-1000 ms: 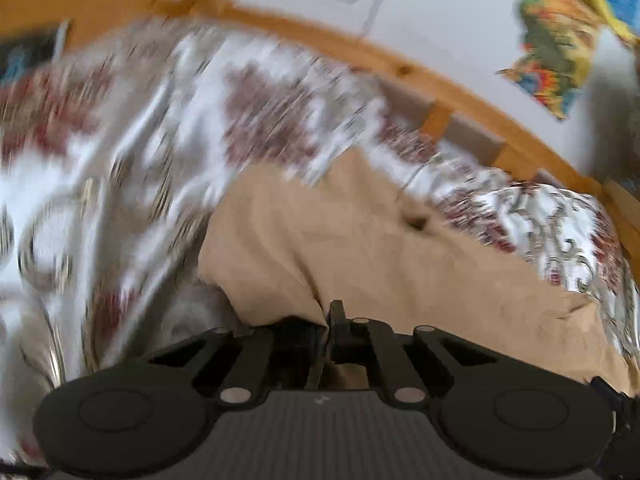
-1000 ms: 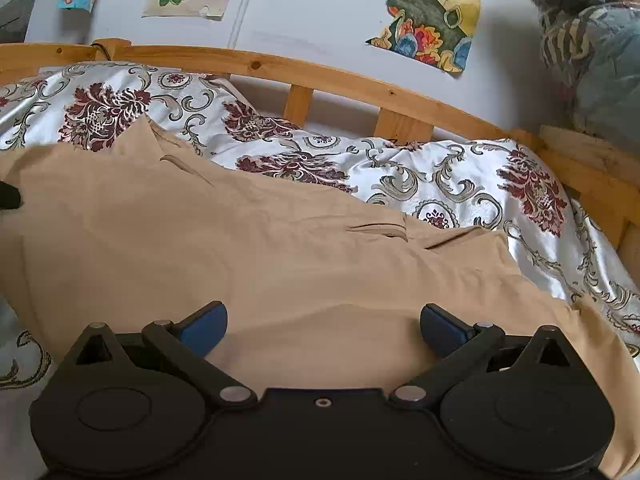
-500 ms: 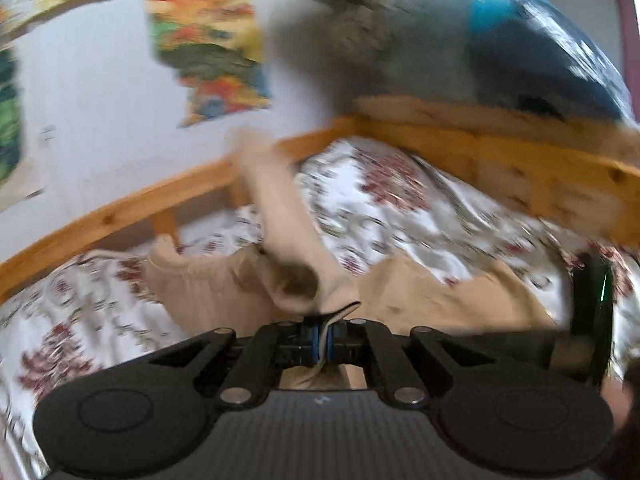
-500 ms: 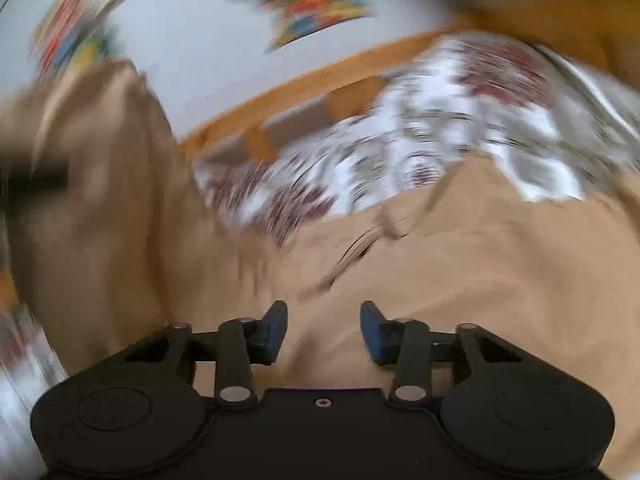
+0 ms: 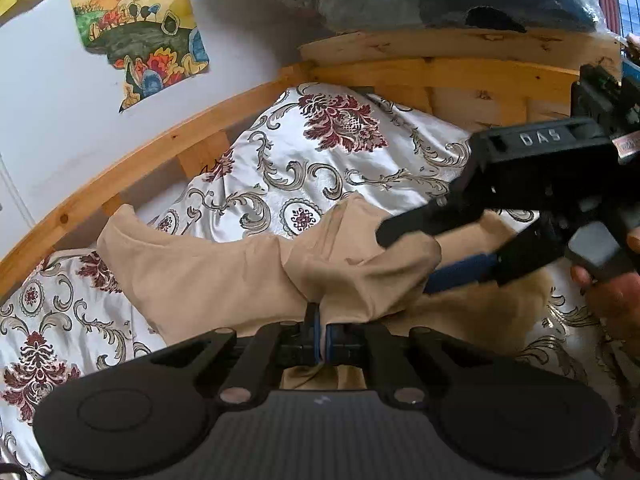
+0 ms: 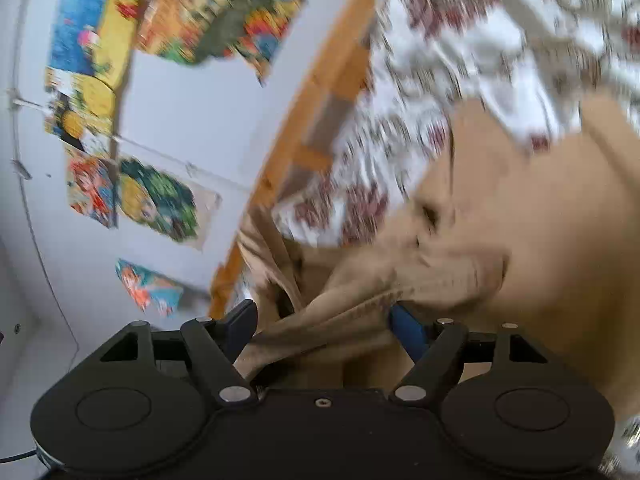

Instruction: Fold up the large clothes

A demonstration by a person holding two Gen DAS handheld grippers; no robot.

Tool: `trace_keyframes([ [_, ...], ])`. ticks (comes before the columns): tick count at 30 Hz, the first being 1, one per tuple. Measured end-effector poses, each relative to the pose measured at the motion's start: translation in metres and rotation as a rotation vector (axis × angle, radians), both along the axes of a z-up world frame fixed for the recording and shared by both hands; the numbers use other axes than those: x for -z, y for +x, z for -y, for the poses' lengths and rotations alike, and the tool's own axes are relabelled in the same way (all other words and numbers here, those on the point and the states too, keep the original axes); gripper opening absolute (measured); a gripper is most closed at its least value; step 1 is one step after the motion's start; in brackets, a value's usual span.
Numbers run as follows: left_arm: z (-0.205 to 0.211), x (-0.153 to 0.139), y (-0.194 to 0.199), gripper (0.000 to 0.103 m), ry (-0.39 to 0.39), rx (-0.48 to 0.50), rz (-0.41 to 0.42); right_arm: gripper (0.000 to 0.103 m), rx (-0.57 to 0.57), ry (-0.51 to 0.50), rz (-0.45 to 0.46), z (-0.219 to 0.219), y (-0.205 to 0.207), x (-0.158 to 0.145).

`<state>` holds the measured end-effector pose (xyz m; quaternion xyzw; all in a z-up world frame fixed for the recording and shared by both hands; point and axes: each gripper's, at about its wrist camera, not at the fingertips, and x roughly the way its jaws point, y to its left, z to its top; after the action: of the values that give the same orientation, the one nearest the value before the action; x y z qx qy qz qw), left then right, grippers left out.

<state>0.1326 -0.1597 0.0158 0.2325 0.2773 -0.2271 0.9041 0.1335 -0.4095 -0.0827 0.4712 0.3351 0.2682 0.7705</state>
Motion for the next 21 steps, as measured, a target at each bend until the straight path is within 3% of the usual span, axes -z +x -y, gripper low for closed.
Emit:
trace_keyframes([
  [2, -0.002, 0.000, 0.004, 0.001, 0.000, 0.004, 0.002, 0.077, -0.007, 0.052, -0.033, 0.000, 0.001, 0.006],
  [4, 0.001, 0.002, 0.005, 0.001, 0.038, 0.023, 0.021, 0.091, -0.001, 0.086, -0.094, -0.004, 0.004, 0.019],
  [8, 0.011, 0.007, -0.004, 0.001, 0.129, 0.125, 0.053, 0.088, 0.104, 0.089, -0.116, 0.002, 0.008, 0.027],
  [12, 0.026, 0.013, -0.014, 0.001, 0.157, 0.204, 0.051, 0.055, 0.215, -0.078, -0.056, 0.009, 0.007, 0.016],
  [15, 0.039, 0.019, -0.020, 0.001, 0.175, 0.234, 0.060, 0.014, 0.192, -0.240, -0.013, -0.003, 0.008, 0.007],
  [18, 0.046, 0.021, -0.027, 0.001, 0.186, 0.275, 0.067, 0.002, 0.222, -0.387, 0.119, -0.004, -0.002, -0.011],
  [21, 0.056, 0.020, -0.032, 0.001, 0.170, 0.323, 0.077, 0.001, 0.254, -0.447, 0.252, 0.002, -0.015, -0.035],
])
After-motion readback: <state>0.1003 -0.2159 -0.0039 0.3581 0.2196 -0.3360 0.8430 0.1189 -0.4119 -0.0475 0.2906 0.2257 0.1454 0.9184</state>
